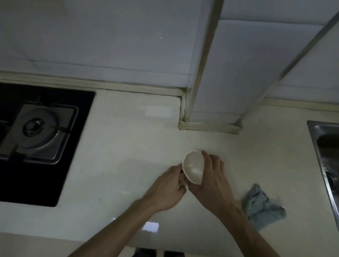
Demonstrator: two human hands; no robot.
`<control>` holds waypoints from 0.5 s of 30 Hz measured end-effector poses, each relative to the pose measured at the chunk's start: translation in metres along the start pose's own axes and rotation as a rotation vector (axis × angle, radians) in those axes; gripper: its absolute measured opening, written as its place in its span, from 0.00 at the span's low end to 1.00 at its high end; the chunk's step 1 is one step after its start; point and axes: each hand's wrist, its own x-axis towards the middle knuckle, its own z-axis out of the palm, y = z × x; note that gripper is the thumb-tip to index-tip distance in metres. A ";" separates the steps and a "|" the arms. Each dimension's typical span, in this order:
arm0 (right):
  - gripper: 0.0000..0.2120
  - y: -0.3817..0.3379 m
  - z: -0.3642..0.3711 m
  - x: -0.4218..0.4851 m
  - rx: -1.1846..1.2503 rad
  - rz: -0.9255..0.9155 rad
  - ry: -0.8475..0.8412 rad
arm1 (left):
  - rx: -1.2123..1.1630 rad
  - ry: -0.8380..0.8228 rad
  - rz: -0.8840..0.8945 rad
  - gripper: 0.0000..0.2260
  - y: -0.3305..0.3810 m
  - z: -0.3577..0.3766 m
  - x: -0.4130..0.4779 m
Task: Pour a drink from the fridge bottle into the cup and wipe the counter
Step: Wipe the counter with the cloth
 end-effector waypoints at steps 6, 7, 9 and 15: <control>0.45 -0.044 0.005 0.074 -0.042 -0.137 -0.008 | -0.052 0.129 -0.021 0.23 -0.029 -0.059 0.025; 0.45 -0.050 0.007 0.087 -0.040 -0.147 -0.003 | -0.057 0.147 -0.023 0.24 -0.033 -0.068 0.030; 0.45 -0.062 0.011 0.115 -0.030 -0.157 0.011 | -0.065 0.184 -0.022 0.26 -0.041 -0.085 0.043; 0.46 -0.079 0.026 0.191 -0.057 -0.169 0.050 | -0.117 0.286 0.024 0.28 -0.049 -0.124 0.088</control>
